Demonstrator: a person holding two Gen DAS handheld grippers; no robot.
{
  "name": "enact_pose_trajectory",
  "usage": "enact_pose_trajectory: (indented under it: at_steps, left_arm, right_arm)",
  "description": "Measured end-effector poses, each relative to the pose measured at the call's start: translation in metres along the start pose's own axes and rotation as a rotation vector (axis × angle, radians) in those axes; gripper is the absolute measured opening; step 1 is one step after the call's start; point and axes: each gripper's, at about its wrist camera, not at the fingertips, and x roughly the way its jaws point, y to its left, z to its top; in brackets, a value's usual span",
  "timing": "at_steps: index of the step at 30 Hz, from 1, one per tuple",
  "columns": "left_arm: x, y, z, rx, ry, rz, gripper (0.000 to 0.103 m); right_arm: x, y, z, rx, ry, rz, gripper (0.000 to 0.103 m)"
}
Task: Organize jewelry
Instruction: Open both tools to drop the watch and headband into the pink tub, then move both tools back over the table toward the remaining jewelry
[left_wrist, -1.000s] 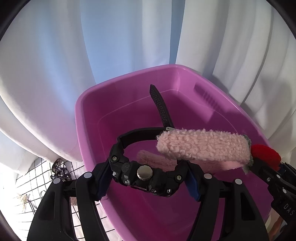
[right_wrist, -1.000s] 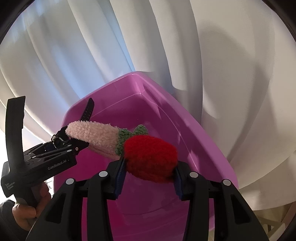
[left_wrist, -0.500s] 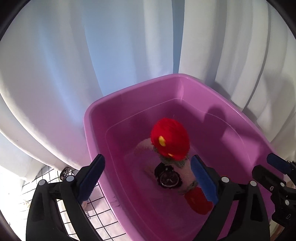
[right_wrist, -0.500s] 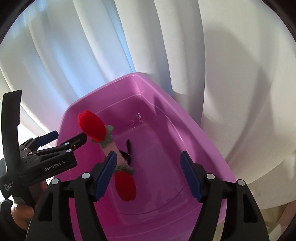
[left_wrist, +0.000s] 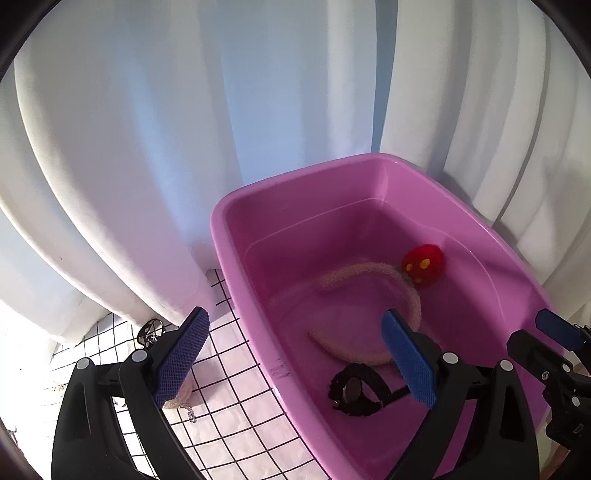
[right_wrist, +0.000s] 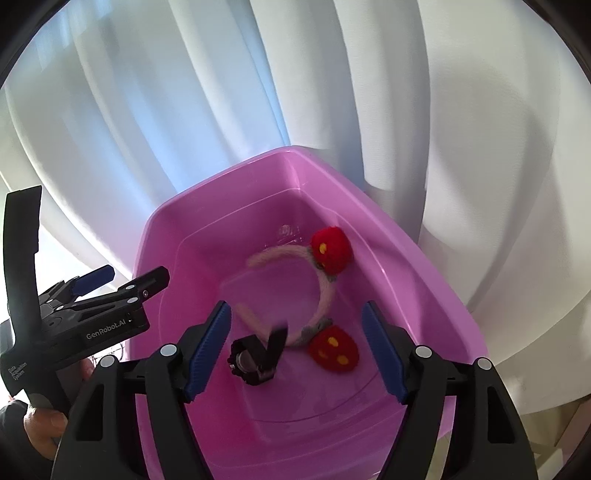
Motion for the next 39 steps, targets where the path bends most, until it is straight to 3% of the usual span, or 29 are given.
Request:
enact_pose_trajectory:
  at_steps: [22, 30, 39]
  left_arm:
    - [-0.073, 0.091, -0.066, -0.167, -0.024, 0.061, 0.092]
    - [-0.093, 0.137, -0.094, -0.240, -0.010, 0.113, 0.092]
    - [-0.119, 0.205, -0.134, -0.362, 0.010, 0.221, 0.092]
  right_arm:
    - [-0.029, 0.087, -0.039, -0.154, -0.027, 0.103, 0.071]
    - [-0.024, 0.133, -0.054, -0.237, 0.001, 0.165, 0.071]
    - [-0.010, 0.180, -0.075, -0.330, 0.056, 0.247, 0.071]
